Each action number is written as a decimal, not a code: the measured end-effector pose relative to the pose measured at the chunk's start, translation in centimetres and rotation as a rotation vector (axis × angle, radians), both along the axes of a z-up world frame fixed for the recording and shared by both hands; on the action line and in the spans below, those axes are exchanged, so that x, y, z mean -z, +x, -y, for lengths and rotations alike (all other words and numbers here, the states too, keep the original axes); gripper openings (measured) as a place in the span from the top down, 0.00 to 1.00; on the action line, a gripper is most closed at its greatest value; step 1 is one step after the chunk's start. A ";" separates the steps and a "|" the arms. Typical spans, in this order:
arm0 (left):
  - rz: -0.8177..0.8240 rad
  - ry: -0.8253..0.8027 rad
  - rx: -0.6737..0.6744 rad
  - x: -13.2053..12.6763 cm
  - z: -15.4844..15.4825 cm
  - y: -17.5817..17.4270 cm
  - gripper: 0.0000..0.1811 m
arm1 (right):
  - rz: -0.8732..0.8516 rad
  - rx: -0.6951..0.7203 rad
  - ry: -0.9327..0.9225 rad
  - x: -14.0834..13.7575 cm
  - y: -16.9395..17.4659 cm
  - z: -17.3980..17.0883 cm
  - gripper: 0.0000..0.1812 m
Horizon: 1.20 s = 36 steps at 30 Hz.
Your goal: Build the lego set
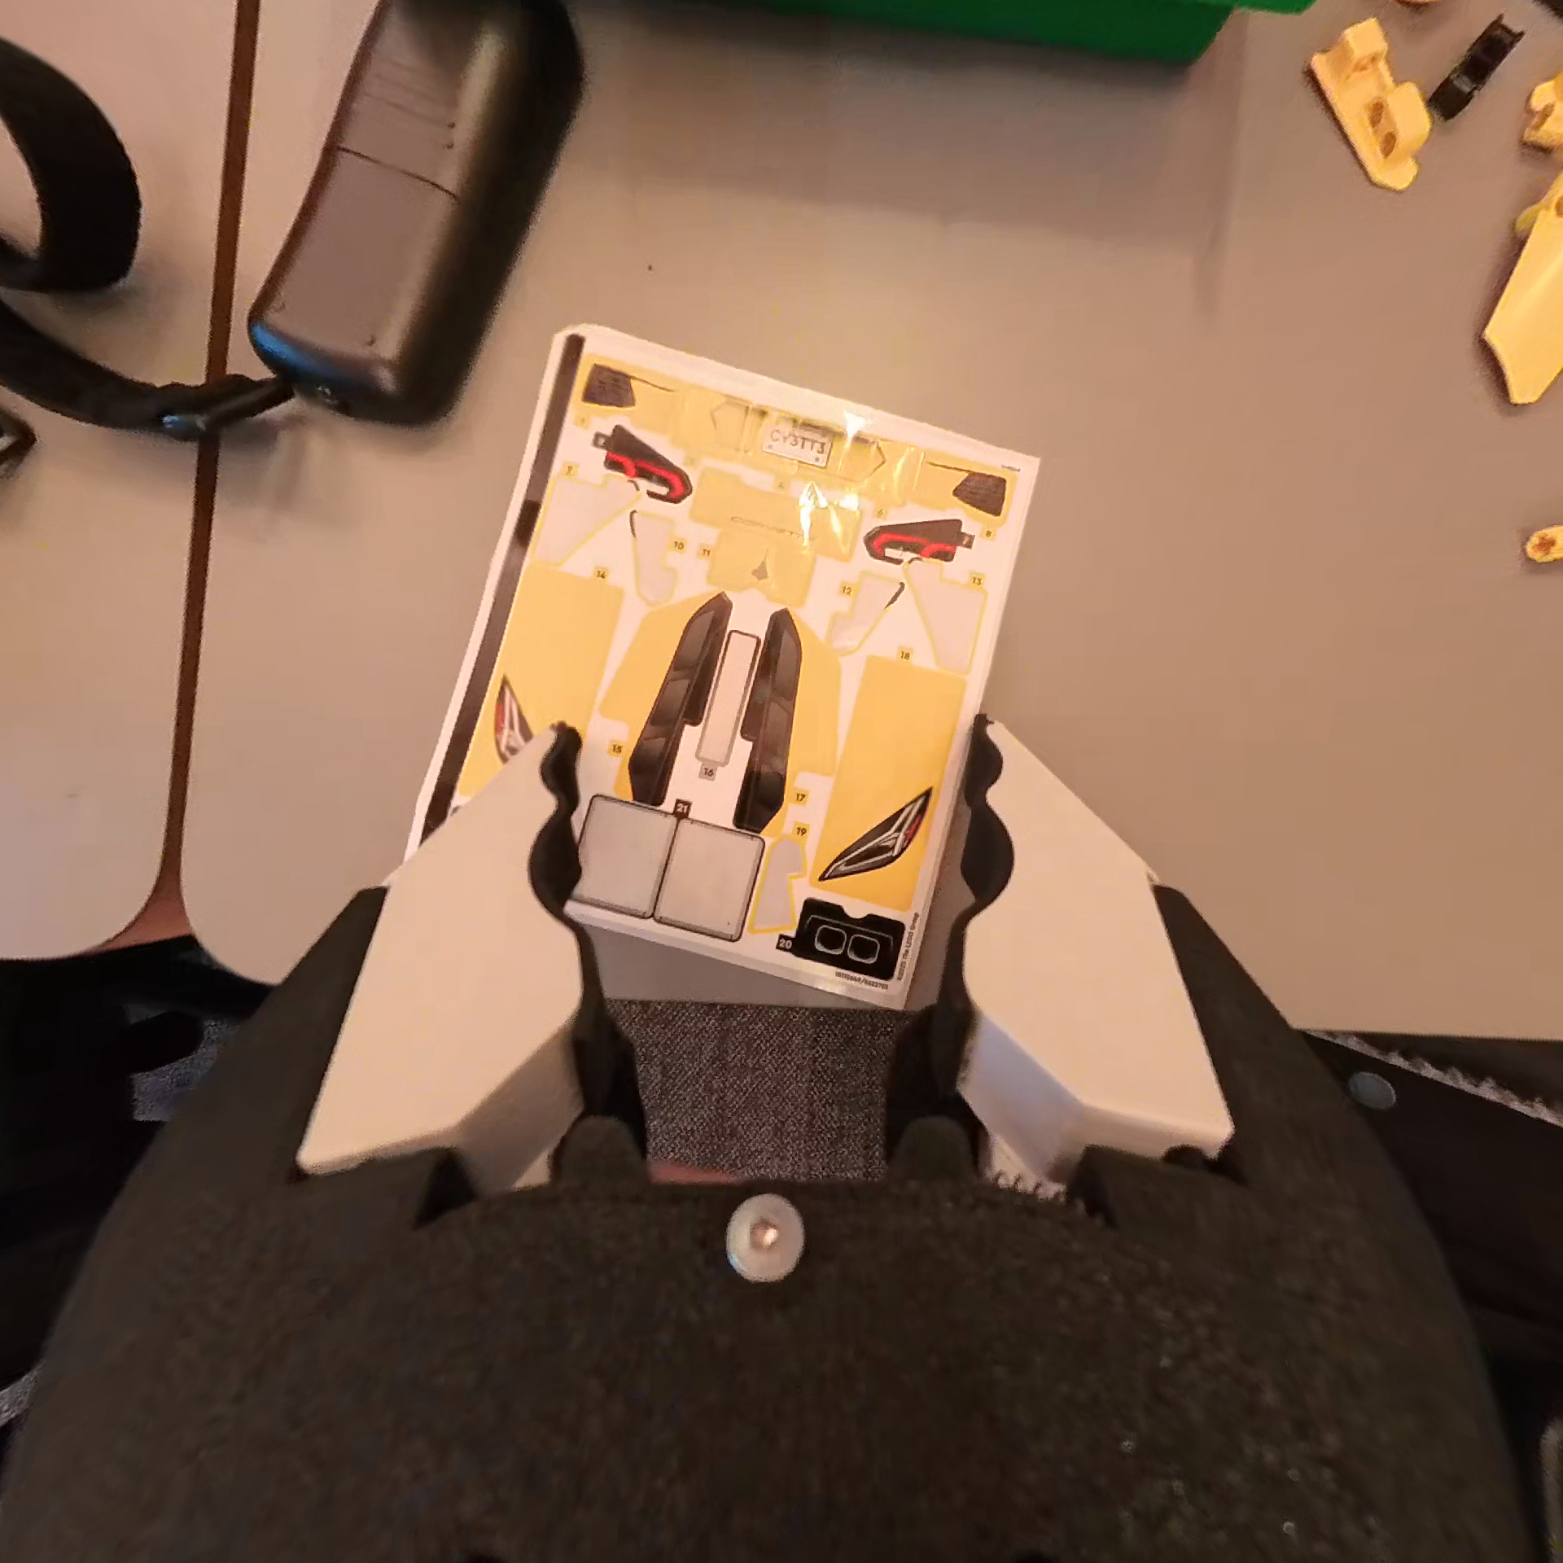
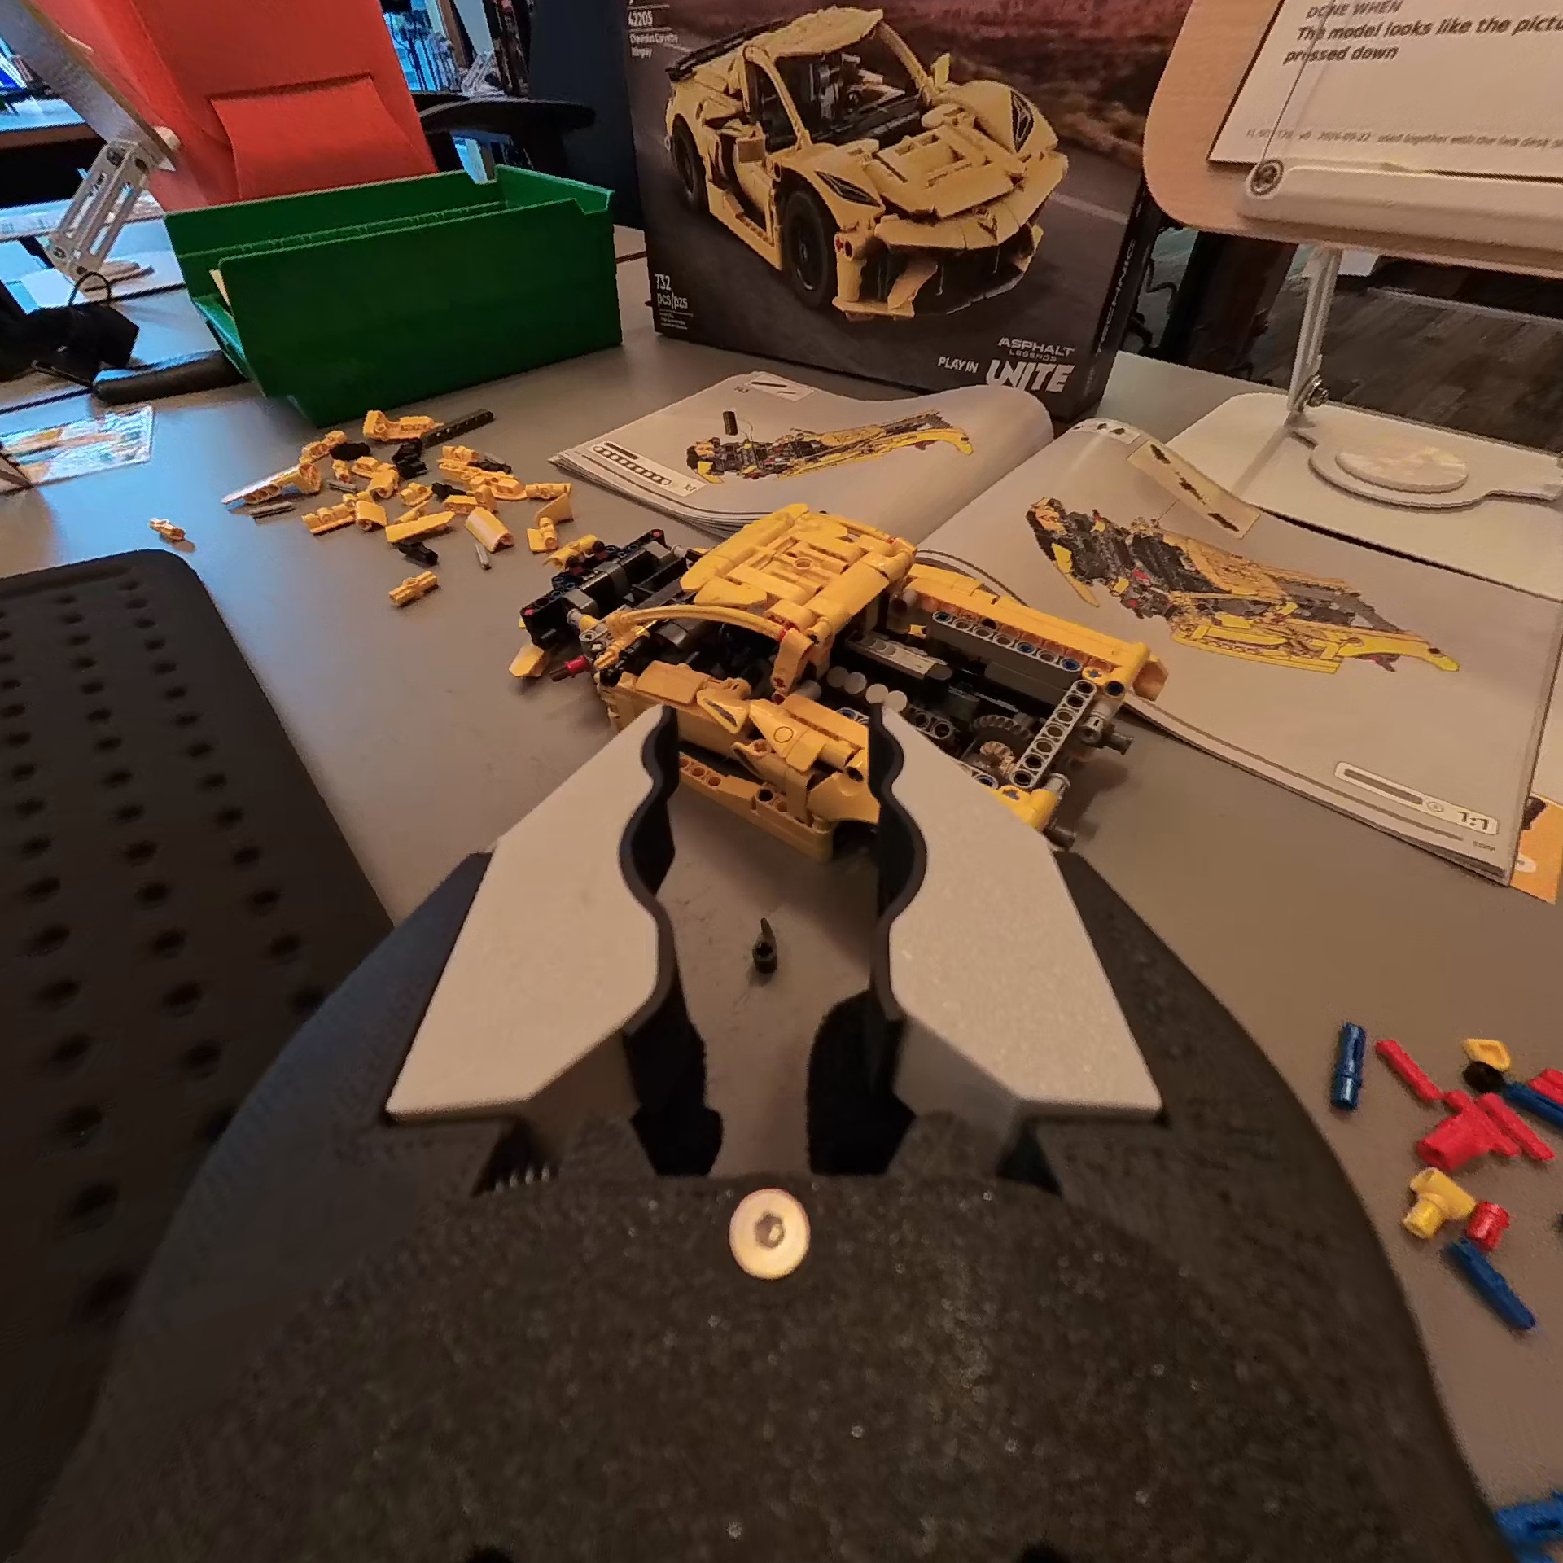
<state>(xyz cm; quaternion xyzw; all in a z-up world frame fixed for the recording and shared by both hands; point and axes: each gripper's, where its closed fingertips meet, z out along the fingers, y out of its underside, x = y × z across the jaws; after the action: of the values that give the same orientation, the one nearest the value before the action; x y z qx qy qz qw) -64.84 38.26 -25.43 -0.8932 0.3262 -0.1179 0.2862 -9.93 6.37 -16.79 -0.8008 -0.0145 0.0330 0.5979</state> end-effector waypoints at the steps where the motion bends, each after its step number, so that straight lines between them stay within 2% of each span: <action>1: -0.002 0.003 0.009 0.0 0.0 0.4 0.49 | 0.002 0.000 -0.002 0.0 0.0 0.0 0.76; 6: 0.002 0.009 0.135 0.0 1.3 5.2 0.49 | 0.006 0.001 -0.003 0.1 0.0 0.0 0.76; 8: -0.009 -0.012 0.151 -0.1 1.6 6.2 0.49 | 0.006 0.002 -0.004 0.1 0.0 0.0 0.76; 11: 0.024 0.015 0.147 -2.3 1.6 7.3 0.49 | 0.009 0.002 -0.002 0.0 0.0 0.1 0.76; 13: 0.167 0.097 0.206 -5.7 2.3 11.0 0.52 | 0.010 -0.001 -0.003 0.1 -0.1 0.0 0.76; 15: 0.336 0.203 0.266 -9.2 3.4 16.4 0.54 | 0.013 -0.004 -0.006 0.1 -0.1 0.0 0.76; 17: 0.494 0.265 0.233 -11.2 4.4 21.7 0.58 | 0.021 -0.005 -0.014 0.2 -0.2 0.0 0.76; 18: 0.552 0.255 0.226 -11.3 5.3 24.2 0.60 | 0.025 -0.004 -0.016 0.3 -0.2 -0.1 0.76; 20: 0.591 0.175 0.254 -9.9 7.9 28.5 0.62 | 0.032 -0.002 -0.018 0.3 -0.2 0.0 0.76; 23: 0.641 0.046 0.273 -8.3 11.3 32.6 0.63 | 0.026 -0.005 -0.018 0.4 -0.2 0.0 0.76; 24: 0.692 0.019 0.279 -8.2 12.3 33.6 0.68 | 0.020 -0.005 -0.018 0.4 -0.1 0.0 0.76; 26: 0.733 -0.031 0.297 -7.9 13.7 35.2 0.74 | 0.000 -0.009 -0.021 0.5 -0.1 -0.2 0.76; 29: 0.693 0.030 0.341 -7.8 14.2 36.4 0.74 | -0.018 -0.015 -0.040 0.9 0.0 -0.4 0.76; 33: 0.704 0.250 0.207 -9.8 11.3 34.5 0.79 | -0.023 -0.018 -0.042 1.0 0.0 -0.4 0.76; 36: 0.596 0.406 0.187 -10.0 9.3 33.4 0.79 | -0.037 -0.022 -0.049 1.1 0.0 -0.4 0.76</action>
<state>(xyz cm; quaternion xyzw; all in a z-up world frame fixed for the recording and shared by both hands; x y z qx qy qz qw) -31.46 29.00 -15.44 -0.7111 0.3254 -0.3311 0.5280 -9.93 6.81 -17.92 -0.8142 -0.0112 0.0548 0.5778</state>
